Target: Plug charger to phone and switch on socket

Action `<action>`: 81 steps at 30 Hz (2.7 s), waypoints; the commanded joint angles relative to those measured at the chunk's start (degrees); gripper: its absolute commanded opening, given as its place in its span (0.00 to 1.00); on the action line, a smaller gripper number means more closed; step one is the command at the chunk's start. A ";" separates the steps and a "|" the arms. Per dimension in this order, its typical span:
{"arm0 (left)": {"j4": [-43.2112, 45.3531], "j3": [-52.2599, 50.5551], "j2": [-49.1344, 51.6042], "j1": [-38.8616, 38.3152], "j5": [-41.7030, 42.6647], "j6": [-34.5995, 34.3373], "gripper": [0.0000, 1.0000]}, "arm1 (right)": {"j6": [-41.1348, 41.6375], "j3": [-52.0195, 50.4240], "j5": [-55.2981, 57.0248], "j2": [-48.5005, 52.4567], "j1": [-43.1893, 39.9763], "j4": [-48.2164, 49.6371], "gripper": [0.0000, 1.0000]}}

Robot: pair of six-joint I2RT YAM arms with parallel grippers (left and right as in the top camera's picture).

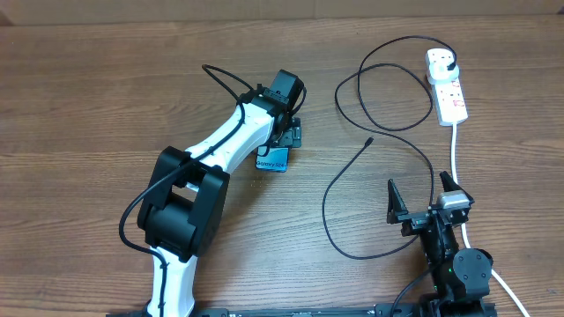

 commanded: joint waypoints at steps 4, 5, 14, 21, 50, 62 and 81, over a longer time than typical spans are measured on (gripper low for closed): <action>2.10 0.02 0.72 0.00 3.80 4.42 1.00 | 0.35 -0.59 0.55 -0.55 0.22 0.33 1.00; 2.14 0.02 0.70 0.00 4.15 4.68 1.00 | 0.35 -0.59 0.55 -0.55 0.22 0.33 1.00; 2.51 0.02 0.72 0.00 4.76 6.88 1.00 | 0.35 -0.59 0.55 -0.55 0.22 0.35 1.00; 1.18 -0.07 0.72 0.00 4.68 9.53 1.00 | 0.33 -0.59 0.55 -0.55 0.22 0.33 1.00; 2.56 -2.60 0.72 0.00 4.76 8.98 1.00 | 0.35 -0.59 0.55 -0.55 0.22 0.35 1.00; 2.56 -2.60 0.76 0.00 4.74 8.63 1.00 | 0.33 -0.59 0.55 -0.55 0.22 0.35 1.00; 2.73 -2.60 2.73 0.00 4.11 9.31 1.00 | 0.33 -0.59 0.55 -0.55 0.22 0.33 1.00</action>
